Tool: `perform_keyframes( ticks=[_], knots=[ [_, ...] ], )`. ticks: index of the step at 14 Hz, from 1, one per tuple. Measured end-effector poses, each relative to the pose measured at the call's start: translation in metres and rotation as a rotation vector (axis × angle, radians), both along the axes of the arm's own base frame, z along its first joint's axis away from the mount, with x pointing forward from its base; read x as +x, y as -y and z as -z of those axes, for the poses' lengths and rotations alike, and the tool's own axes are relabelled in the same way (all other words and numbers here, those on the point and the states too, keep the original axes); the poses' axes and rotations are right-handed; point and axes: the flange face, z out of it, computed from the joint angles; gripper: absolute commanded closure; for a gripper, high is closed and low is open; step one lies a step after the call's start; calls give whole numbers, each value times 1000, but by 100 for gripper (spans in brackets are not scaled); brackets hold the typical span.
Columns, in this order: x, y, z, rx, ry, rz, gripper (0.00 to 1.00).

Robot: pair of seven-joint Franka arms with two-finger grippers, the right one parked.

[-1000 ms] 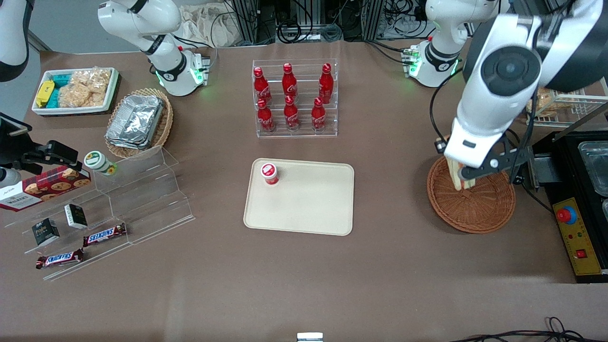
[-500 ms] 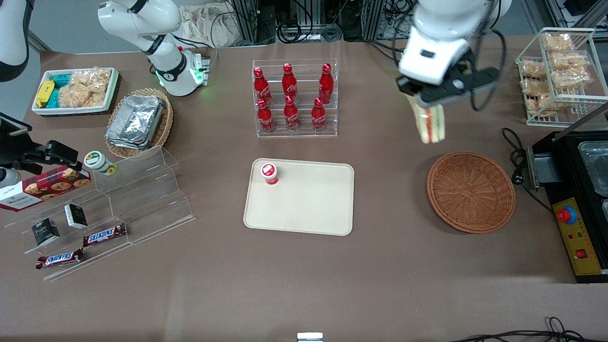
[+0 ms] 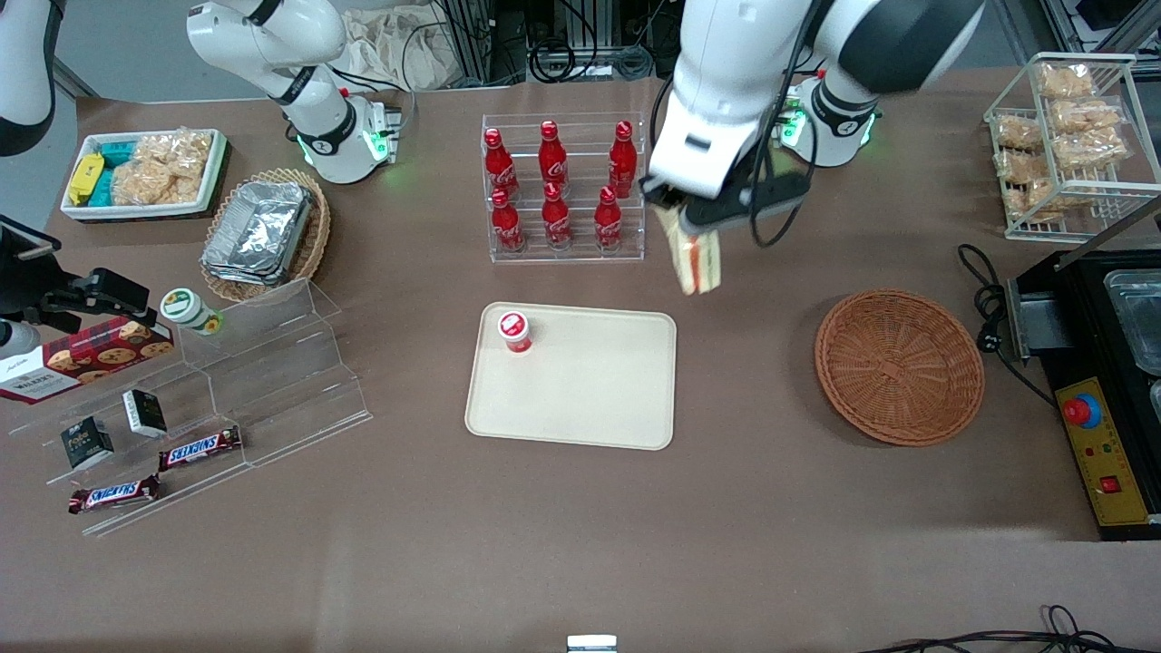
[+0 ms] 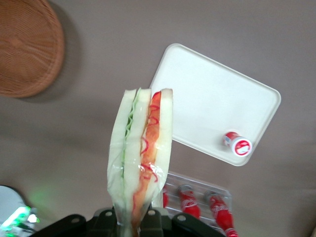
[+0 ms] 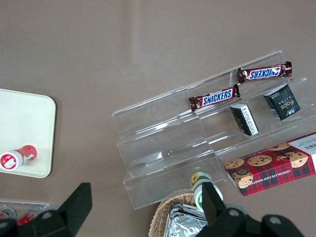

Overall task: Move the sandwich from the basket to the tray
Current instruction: 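Carry the sandwich over the white tray with the left gripper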

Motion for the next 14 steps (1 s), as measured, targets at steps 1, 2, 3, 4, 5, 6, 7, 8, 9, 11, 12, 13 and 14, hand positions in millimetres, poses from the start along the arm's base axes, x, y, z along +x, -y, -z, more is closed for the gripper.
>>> perform_keyframes(
  ticks=[1,2,3,4,5,6,7,8,9,11,12,13,14],
  knots=[
    [11,7,24,-11,-16,5,98],
    [20,14,51,-4,-28,6,98],
    [29,20,82,13,-42,-4,99],
    [40,26,114,25,-53,-14,99],
    [50,31,148,27,-67,-19,99],
    [56,36,180,27,-89,-16,98],
    [60,41,211,30,-110,-8,99],
    [63,45,239,37,-125,-2,99],
    [64,48,265,46,-136,0,98],
    [67,51,307,58,-138,-9,99],
    [68,52,326,69,-134,-18,99],
    [69,53,343,81,-124,-25,98],
    [69,55,356,94,-110,-27,97]
  ],
)
